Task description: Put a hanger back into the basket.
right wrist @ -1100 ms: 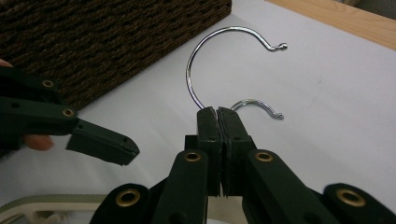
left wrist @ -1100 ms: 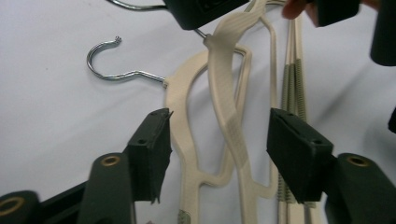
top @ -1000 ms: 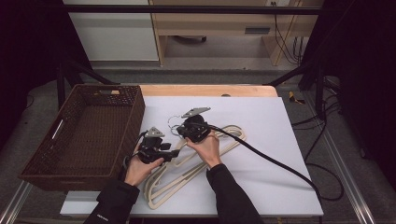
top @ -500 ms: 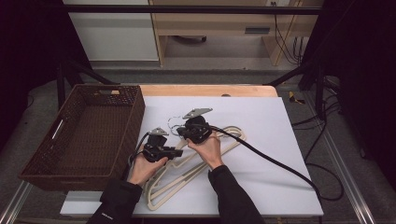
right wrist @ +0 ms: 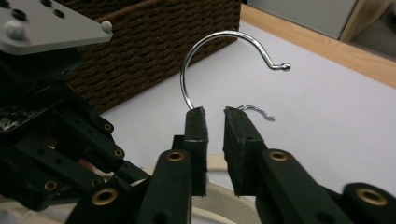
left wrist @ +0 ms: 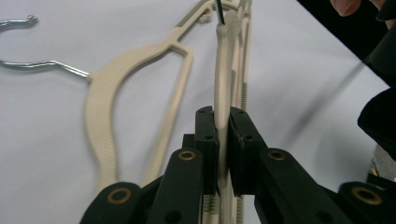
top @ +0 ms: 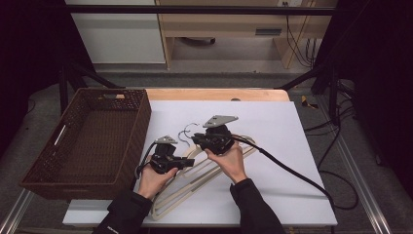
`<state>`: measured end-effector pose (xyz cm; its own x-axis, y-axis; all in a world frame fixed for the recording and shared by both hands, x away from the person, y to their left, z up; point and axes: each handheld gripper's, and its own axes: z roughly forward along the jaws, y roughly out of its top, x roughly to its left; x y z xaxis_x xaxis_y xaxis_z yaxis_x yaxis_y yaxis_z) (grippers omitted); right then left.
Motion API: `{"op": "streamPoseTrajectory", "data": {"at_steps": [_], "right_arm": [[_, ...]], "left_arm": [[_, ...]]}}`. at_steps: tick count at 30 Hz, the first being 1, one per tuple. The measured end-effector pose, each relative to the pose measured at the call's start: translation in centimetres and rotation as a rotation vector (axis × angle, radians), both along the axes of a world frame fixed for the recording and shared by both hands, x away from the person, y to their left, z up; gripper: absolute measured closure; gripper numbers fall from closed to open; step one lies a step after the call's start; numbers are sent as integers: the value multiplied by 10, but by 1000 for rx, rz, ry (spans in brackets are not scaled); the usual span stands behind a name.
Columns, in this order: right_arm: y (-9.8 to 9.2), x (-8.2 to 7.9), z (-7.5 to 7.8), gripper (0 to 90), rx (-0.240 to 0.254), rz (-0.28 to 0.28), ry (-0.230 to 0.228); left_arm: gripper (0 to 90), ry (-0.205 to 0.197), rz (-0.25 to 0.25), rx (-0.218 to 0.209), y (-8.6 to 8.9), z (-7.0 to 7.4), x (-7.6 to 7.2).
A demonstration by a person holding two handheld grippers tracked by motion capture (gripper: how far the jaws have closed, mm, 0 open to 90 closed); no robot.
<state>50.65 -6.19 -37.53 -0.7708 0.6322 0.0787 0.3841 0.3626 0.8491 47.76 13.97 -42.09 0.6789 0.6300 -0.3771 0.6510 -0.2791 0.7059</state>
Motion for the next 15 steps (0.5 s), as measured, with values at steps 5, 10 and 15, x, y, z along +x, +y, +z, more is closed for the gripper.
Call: {"op": "streamPoseTrajectory", "data": {"at_steps": [5, 10, 15], "right_arm": [[-31, -25, 10, 656, 31, 10, -30], [-58, -44, 12, 567, 57, 21, -47], [-104, -65, 10, 412, 83, -69, -87]], "left_arm": [[860, -18, -51, -20, -8, 11, -18], [861, -38, -56, -21, -13, 17, -27], [862, -70, -68, -31, -13, 30, -35]]}}
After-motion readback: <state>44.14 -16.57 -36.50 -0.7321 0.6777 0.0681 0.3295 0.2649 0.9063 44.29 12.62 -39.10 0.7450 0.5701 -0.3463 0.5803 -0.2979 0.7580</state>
